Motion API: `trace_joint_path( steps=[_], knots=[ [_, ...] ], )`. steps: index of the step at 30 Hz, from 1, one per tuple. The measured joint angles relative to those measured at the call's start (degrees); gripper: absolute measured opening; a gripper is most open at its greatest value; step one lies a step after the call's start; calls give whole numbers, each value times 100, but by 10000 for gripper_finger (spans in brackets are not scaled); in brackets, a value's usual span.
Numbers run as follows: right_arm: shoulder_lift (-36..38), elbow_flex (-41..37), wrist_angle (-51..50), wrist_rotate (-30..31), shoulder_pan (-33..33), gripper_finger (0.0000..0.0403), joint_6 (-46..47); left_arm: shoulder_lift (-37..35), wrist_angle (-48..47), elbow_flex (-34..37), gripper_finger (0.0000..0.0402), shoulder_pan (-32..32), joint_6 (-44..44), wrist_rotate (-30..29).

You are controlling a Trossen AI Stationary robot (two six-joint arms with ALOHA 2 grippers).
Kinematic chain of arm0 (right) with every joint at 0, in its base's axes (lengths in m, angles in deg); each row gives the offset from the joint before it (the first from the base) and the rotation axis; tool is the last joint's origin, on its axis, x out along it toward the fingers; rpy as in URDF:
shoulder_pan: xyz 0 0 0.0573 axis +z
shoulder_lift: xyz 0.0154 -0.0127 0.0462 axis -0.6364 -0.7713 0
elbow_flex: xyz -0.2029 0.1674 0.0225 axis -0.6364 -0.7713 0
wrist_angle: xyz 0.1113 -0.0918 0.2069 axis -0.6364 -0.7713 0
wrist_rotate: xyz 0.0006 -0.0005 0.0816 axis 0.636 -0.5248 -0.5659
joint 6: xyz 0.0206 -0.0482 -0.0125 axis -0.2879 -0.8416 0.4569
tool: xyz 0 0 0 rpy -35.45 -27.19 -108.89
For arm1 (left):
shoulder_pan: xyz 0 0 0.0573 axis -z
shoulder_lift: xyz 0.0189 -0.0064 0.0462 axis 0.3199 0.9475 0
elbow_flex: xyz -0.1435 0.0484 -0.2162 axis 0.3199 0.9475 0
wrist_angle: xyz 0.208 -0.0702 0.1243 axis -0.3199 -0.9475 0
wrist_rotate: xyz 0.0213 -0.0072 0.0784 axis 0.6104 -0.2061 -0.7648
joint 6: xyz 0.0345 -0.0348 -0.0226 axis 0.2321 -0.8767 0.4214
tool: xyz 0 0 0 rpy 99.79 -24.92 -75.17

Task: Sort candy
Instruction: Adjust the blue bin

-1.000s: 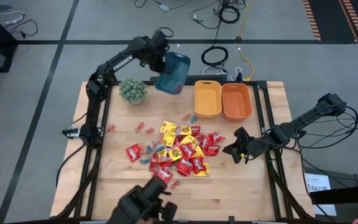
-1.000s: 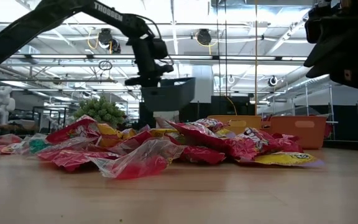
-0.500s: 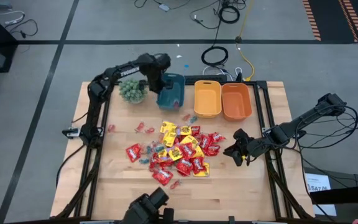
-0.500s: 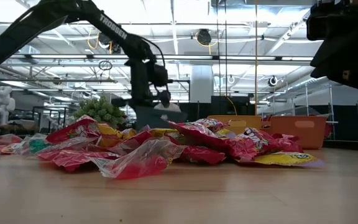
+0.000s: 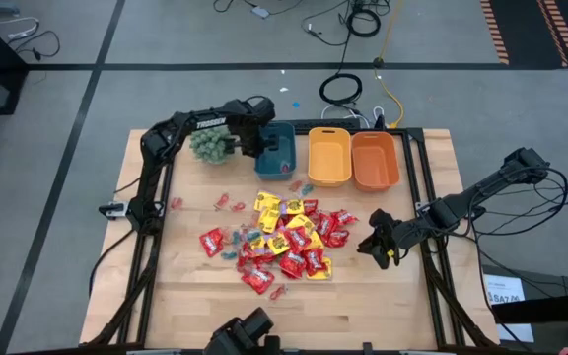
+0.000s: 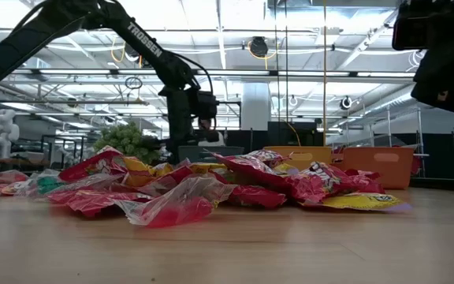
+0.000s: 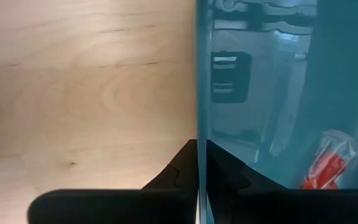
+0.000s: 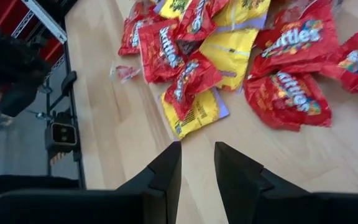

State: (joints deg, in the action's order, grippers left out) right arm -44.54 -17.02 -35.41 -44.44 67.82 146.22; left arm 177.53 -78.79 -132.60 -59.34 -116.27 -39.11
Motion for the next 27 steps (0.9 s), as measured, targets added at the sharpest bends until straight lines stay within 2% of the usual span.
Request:
trace_joint_path(
  steps=[9, 21, 27],
  knots=[
    [0, 2, -2, -148, 0, 86, -14, 2, -61, -217, 34, 90, 432, 172],
    [0, 2, 4, -323, 0, 86, 8, 2, -469, -529, 35, 109, 439, 309],
    [0, 2, 18, -333, 122, 86, 98, 2, -464, -538, 35, 96, 476, 708]
  ],
)
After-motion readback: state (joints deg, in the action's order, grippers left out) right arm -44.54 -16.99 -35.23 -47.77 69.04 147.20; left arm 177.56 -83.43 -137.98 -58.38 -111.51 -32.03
